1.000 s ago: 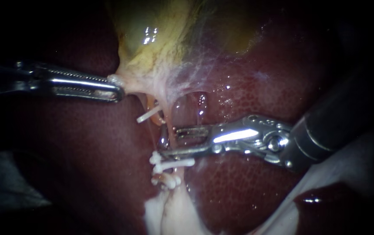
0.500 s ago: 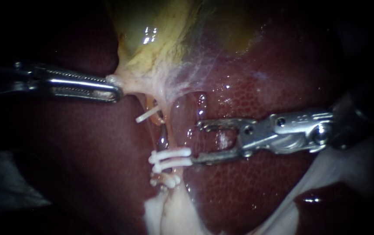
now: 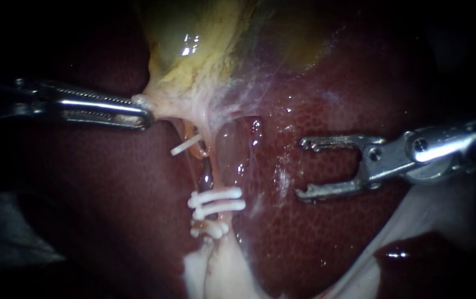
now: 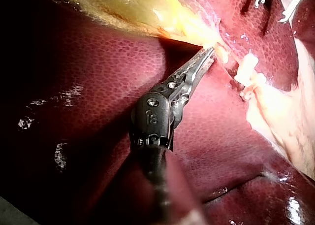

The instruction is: Going back second clip right tube

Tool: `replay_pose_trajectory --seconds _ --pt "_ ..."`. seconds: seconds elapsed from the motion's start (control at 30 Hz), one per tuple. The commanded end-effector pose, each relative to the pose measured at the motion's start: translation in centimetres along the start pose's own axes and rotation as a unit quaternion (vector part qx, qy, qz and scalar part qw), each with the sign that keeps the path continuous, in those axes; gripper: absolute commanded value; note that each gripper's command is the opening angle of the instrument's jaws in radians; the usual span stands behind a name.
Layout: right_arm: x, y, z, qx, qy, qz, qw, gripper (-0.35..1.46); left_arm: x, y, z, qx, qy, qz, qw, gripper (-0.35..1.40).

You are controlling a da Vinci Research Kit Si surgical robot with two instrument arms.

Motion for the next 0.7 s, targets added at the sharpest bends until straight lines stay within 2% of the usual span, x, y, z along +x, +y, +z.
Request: replay_pose_trajectory --seconds 0.03,0.3,0.4,0.7 --pt "-0.01 0.0 0.01 0.0 0.003 -0.003 1.0 0.5 -0.03 -0.02 0.05 0.002 0.0 0.001 1.0 -0.35" --pt "-0.01 0.0 -0.01 0.0 0.011 -0.003 0.9999 0.5 -0.21 -0.28 0.35 0.008 0.001 0.004 1.0 -0.35" --pt "-0.01 0.01 -0.03 0.0 0.012 -0.005 0.9999 0.5 -0.25 -0.31 0.43 0.006 0.0 0.002 1.0 -0.35" --pt "0.01 0.01 -0.04 0.004 0.018 -0.005 0.9998 0.5 -0.24 -0.3 0.41 0.003 0.001 0.002 1.0 -0.35"
